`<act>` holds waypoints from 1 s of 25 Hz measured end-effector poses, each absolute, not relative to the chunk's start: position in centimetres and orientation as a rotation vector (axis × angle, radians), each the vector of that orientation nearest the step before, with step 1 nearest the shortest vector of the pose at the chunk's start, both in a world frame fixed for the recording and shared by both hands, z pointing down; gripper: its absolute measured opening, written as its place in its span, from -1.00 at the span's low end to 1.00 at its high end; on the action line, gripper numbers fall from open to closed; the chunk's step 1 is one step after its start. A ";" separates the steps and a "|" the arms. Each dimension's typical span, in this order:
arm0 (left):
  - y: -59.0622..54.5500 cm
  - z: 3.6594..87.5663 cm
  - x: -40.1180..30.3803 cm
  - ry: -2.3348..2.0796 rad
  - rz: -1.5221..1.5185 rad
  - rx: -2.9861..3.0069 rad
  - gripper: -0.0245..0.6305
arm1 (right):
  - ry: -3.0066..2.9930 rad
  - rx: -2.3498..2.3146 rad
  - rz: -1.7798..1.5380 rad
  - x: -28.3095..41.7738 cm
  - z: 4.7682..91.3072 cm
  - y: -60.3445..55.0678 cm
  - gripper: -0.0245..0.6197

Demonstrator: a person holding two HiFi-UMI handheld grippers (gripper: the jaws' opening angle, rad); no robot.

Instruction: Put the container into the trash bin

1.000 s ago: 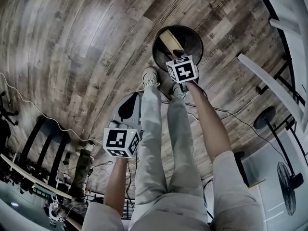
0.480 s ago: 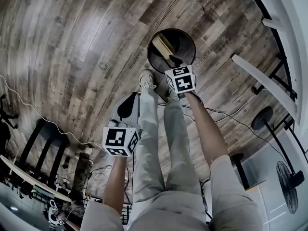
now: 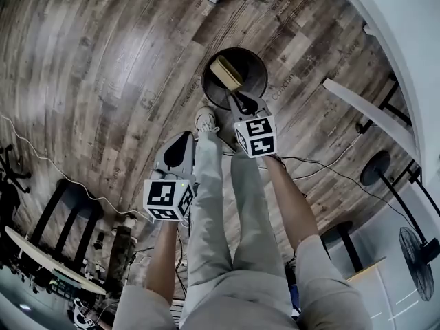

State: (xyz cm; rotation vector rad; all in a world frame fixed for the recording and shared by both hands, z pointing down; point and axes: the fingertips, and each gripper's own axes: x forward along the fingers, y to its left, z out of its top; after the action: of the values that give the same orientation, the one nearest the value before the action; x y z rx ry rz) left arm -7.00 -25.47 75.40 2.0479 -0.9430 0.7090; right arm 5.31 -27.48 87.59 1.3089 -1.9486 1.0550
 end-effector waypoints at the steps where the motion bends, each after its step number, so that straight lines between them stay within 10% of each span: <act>1: -25.5 75.3 -6.8 -0.943 0.711 2.052 -0.89 | -1.959 1.325 1.048 5.6 86.9 -27.3 -0.75; 25: -23.8 68.5 -1.1 -0.925 0.689 2.144 -0.89 | -2.023 1.585 0.927 12.8 71.5 -20.5 -0.88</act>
State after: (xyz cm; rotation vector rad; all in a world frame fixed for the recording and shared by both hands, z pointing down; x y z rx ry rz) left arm -1.12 -23.83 68.47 2.1437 -0.9246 0.6894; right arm 12.82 -20.53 71.49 1.5850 -2.0226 0.9273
